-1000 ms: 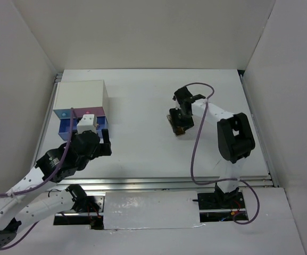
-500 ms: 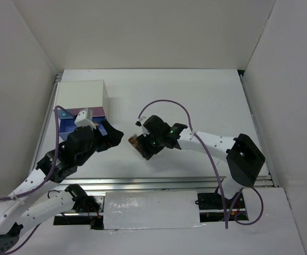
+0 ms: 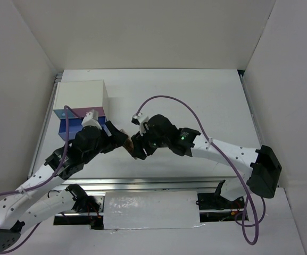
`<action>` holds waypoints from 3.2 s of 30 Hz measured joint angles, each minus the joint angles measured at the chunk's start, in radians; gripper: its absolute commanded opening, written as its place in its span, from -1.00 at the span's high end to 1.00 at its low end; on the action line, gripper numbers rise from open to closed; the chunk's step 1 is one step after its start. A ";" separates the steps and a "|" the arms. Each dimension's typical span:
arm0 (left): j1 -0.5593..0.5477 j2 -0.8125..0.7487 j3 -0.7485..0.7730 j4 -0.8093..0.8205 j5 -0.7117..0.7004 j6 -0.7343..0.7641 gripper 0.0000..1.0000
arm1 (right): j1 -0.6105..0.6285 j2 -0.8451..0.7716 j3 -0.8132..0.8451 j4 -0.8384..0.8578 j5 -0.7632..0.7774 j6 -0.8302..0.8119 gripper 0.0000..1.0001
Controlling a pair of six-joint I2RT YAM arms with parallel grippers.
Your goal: Organize the makeup
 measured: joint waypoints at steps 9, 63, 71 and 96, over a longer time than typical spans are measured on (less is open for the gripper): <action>-0.003 0.020 0.003 0.057 0.041 -0.015 0.94 | 0.000 -0.018 -0.016 0.029 -0.032 0.003 0.94; 1.147 0.317 -0.186 0.354 0.530 -0.152 -0.98 | -0.079 -0.459 -0.362 0.125 0.263 0.138 -1.00; 1.147 -0.035 -0.146 0.286 0.416 -0.074 1.00 | -0.079 -0.432 -0.372 0.140 0.264 0.135 -1.00; 1.147 0.644 -0.505 0.980 0.482 -0.185 0.91 | -0.083 -0.456 -0.441 0.209 0.407 0.135 -1.00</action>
